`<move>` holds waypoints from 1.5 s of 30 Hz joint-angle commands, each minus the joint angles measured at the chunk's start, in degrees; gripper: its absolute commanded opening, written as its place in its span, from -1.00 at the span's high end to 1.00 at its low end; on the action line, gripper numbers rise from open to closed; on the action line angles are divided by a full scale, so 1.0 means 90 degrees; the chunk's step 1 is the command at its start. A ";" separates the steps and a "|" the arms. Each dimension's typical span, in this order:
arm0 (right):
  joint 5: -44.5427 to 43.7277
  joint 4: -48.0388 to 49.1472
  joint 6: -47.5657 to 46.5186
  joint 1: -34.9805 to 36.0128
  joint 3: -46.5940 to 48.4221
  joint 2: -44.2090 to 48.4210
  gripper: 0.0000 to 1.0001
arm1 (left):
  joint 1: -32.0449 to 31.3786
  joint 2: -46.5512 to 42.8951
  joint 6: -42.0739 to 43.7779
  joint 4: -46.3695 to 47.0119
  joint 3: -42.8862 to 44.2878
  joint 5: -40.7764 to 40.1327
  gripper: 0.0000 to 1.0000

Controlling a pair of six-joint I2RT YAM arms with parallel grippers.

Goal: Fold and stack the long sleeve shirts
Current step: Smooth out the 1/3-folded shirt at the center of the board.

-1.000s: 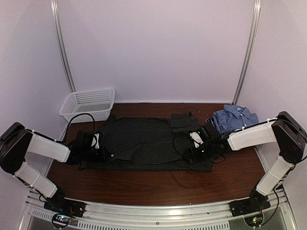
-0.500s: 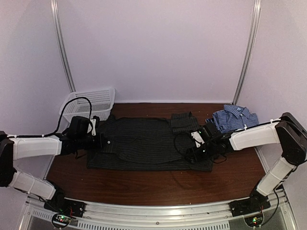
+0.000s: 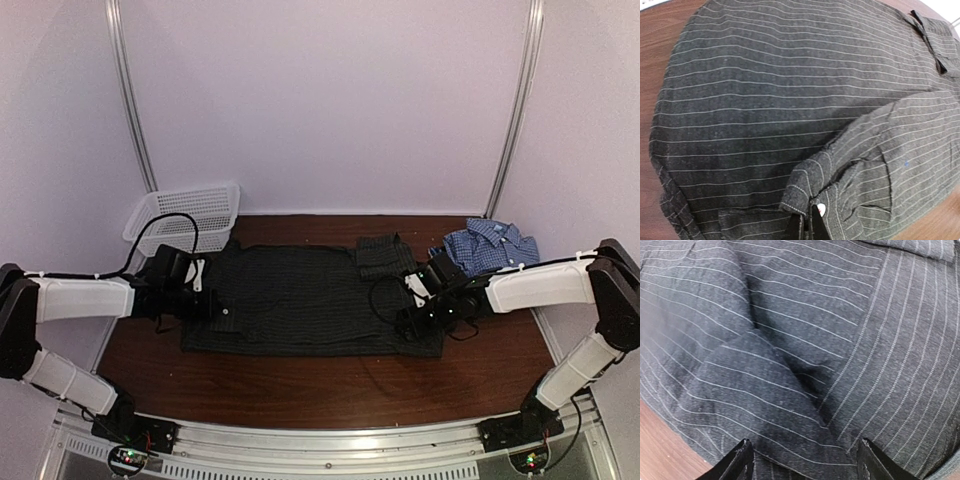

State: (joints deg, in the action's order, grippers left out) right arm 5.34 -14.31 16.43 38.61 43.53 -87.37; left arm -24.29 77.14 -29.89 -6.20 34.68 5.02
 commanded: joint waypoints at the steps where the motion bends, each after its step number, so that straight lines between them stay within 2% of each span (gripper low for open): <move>1: -0.0468 -0.0190 0.0060 0.0028 0.0045 -0.0024 -0.43 | 0.0053 -0.0216 -0.0056 -0.0028 0.0333 0.0603 1.00; 13: -0.0857 -0.0361 0.0070 0.0029 0.0124 -0.0114 -0.42 | 0.0052 -0.0617 -0.0068 -0.0688 0.0778 0.0778 1.00; 27: -0.0969 -0.0424 0.0060 0.0030 0.0144 -0.0144 -0.42 | 0.0258 -0.0317 0.0015 -0.0941 0.0595 0.0136 1.00; 41: -0.0666 -0.0344 0.0069 0.0044 0.0037 0.0050 -0.43 | 0.0306 0.0708 -0.0014 -0.0517 0.0445 -0.0760 1.00; 43: -0.0612 -0.0321 0.0060 0.0042 0.0022 0.0099 -0.43 | 0.0307 0.0874 0.0013 -0.0434 0.0444 -0.0740 0.95; 45: -0.0444 -0.0271 0.0067 0.0054 0.0008 0.0171 -0.44 | 0.0307 0.1009 0.0060 -0.0347 0.0453 -0.0734 0.79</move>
State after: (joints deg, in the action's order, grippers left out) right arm -0.75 -17.21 16.86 38.63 43.66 -88.27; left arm -22.06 84.23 -30.02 -13.04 39.09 0.47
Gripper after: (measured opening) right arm 0.717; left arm 0.029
